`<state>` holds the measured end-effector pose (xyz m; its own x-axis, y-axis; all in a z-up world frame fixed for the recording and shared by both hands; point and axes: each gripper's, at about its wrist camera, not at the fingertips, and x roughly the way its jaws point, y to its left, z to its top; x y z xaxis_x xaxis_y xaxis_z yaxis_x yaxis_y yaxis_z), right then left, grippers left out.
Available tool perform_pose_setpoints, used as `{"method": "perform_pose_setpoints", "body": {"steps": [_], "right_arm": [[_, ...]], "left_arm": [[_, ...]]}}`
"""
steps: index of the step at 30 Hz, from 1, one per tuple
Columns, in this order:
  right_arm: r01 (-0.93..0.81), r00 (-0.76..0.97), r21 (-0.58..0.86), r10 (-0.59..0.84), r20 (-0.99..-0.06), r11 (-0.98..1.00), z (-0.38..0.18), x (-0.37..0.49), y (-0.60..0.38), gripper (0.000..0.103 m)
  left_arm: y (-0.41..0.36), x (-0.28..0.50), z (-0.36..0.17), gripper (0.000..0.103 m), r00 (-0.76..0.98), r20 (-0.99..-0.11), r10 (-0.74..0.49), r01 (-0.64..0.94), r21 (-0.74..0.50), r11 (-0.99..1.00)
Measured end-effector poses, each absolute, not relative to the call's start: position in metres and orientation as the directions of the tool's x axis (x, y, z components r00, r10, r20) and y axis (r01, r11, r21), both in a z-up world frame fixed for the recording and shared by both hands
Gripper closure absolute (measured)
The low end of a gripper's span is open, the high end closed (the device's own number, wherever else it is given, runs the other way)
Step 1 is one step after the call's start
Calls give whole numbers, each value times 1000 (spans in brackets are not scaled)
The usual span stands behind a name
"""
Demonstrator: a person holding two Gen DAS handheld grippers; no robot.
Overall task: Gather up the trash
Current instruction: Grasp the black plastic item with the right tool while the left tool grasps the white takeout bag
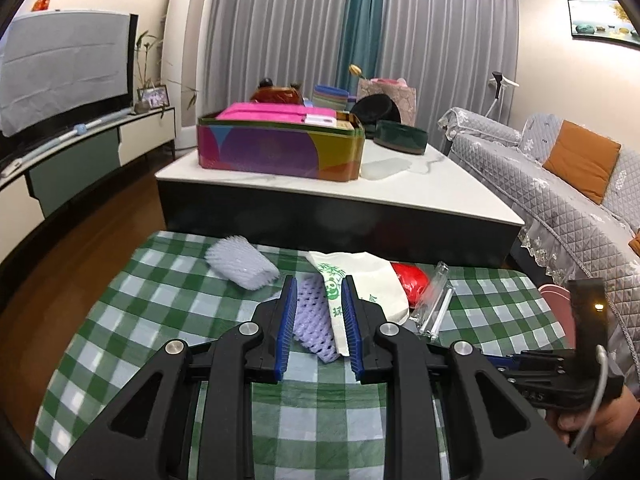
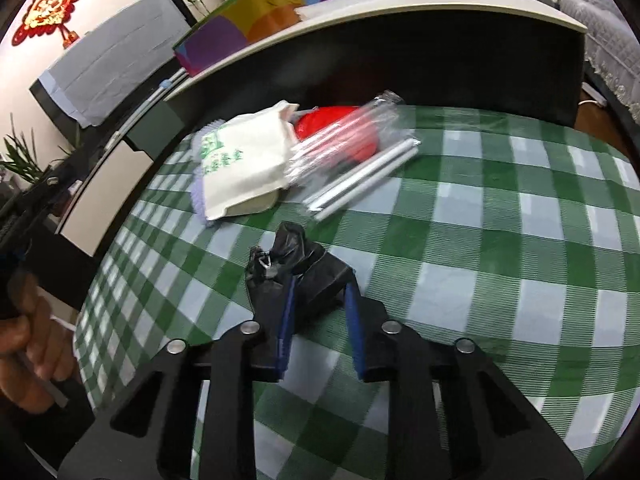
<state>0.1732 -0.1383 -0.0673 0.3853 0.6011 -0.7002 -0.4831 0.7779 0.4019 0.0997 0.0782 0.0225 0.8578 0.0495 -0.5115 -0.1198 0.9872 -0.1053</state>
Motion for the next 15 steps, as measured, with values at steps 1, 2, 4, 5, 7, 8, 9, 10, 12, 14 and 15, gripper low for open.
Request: {"method": "perform_pose_setpoints", "body": {"steps": [1,2,4,5,7,8,9,10,12,14,15], "right_arm": [[-499,391,397,609,-691,771,-63,171,-138,93],[-513,401,386,612,-682,767,-57,168,-137,93],[-531,434,366,616,-657,764,-42,164,-141,93],[-532,444,362,616,-651,766,-38,164,-143,93],[-536,479,330,602,-639,777,-29,163,-150,93],[-538,494,311,592,-637,783,-26,163,-152,93],[-539,505,297,584,-635,788,-23,163,-154,93],[-538,516,281,574,-636,795,-22,163,-157,93],[-535,542,239,546,-639,810,-22,163,-161,93],[-530,563,205,523,-640,823,-22,163,-168,93],[-528,567,202,519,-640,825,-22,164,-171,93]], "left_arm": [[77,105,20,80,855,-517,46,-117,-105,988],[75,108,18,80,853,-521,43,-113,-105,988],[73,117,11,80,845,-533,33,-105,-105,989],[73,122,7,80,841,-541,29,-104,-108,989],[72,133,-2,79,828,-560,15,-100,-122,987],[71,138,-6,79,823,-568,13,-102,-126,987],[71,143,-11,78,817,-577,15,-109,-129,986],[72,147,-14,74,813,-582,18,-115,-131,985],[73,154,-19,66,808,-588,20,-124,-136,983],[74,162,-23,62,803,-596,21,-132,-143,981],[75,165,-25,58,800,-599,19,-136,-151,979]]}}
